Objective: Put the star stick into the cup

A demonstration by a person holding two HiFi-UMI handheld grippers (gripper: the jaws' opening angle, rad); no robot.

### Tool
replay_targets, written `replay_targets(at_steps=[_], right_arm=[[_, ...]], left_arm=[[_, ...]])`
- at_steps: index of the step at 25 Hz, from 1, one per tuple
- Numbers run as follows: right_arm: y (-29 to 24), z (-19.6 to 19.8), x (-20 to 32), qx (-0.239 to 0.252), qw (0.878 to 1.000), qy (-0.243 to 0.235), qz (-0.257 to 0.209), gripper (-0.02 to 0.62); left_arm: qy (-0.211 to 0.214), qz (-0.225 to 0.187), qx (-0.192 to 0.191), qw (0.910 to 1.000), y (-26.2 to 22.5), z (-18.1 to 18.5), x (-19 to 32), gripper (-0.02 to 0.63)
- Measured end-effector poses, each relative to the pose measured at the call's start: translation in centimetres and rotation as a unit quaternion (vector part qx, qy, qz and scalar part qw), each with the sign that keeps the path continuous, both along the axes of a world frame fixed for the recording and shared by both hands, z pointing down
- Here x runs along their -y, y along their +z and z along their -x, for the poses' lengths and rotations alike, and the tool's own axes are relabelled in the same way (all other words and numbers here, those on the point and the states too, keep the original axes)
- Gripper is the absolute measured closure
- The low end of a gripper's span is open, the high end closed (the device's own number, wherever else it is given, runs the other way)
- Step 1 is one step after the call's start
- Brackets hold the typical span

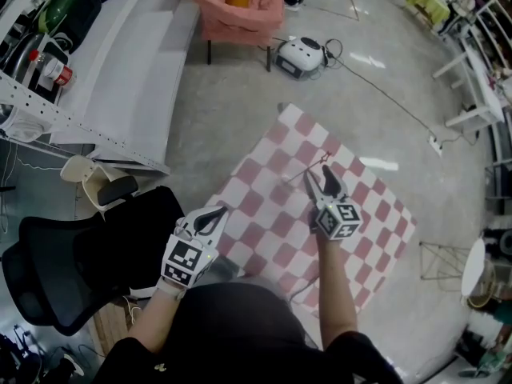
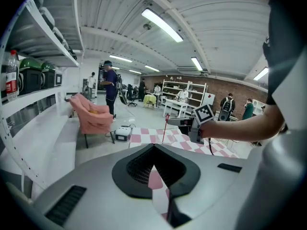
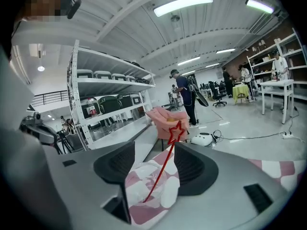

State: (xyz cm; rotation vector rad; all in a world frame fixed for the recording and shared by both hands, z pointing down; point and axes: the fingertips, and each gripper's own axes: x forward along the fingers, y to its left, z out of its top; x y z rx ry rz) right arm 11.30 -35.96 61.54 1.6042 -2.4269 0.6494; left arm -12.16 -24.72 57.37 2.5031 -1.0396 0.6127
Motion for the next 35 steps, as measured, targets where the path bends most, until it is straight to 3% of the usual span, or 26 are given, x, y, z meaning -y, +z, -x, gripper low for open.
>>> replay_targets(at_steps=[8, 15, 26, 35], right_arm=[[-1.0, 0.0, -0.6, 0.010, 1.000, 0.008, 0.005, 0.325], [-3.6, 0.2, -3.1, 0.002, 1.000, -0.004, -0.027, 0.330], [-11.4, -1.9, -10.4, 0.022, 0.996, 0.009, -0.085, 0.540], [-15.3, -3.6, -17.5, 0.001, 0.994, 0.033, -0.108, 0.561]], left_arm=[[0.000, -0.004, -0.003, 1.0000, -0.5, -0.6, -0.7, 0.566], [0.016, -0.017, -0.014, 0.9996, -1.7, -2.0, -1.0, 0.566], [0.087, -0.051, -0.046, 0.9939, -5.2, -7.7, -0.7, 0.566], [0.152, -0.063, -0.078, 0.9833, -7.2, -13.4, -2.9, 0.566]])
